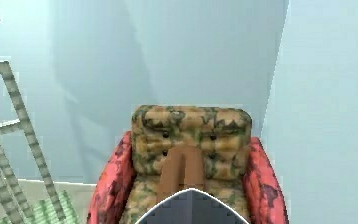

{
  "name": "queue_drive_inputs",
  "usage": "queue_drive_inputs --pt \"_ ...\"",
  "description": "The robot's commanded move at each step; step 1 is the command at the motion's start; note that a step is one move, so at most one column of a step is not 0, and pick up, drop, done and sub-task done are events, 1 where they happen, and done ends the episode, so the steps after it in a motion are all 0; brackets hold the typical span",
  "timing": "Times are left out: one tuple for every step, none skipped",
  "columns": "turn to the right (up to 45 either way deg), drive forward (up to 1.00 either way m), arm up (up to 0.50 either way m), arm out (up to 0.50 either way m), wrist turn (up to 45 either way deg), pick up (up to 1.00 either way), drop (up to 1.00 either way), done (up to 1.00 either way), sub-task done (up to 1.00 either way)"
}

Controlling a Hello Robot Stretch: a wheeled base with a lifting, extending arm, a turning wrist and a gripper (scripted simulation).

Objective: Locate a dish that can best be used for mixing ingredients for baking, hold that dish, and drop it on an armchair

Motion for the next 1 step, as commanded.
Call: queue_drive_inputs --pt "-27.0 0.0 0.0 0.0 0.0 0.0 0.0 0.0 0.0"
